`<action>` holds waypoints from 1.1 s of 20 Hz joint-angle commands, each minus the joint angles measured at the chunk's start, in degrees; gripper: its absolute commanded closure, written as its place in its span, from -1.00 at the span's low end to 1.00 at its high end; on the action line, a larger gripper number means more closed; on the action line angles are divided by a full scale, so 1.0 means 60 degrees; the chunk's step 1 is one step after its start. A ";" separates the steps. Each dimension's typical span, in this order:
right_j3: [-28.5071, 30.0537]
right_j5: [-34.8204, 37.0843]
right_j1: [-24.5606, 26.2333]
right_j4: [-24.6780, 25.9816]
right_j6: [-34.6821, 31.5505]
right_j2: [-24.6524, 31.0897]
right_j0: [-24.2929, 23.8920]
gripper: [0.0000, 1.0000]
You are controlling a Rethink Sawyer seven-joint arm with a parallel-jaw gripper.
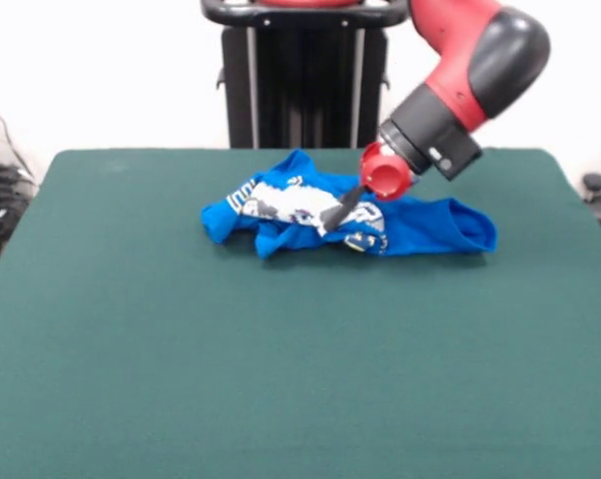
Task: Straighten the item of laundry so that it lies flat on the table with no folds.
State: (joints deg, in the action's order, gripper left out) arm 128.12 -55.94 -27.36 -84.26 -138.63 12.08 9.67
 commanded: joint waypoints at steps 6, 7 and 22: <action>0.0041 0.2633 -0.1970 -0.1120 0.8324 -0.0100 -0.0498 -1.00; 0.0068 0.2765 -0.1998 -0.1171 0.8531 -0.0054 -0.0552 -1.00; -0.0983 0.2906 -0.0782 0.1385 0.8108 -0.0470 -0.1376 -1.00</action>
State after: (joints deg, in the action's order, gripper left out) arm 127.41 -43.96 -40.17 -85.33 -96.25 9.45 2.90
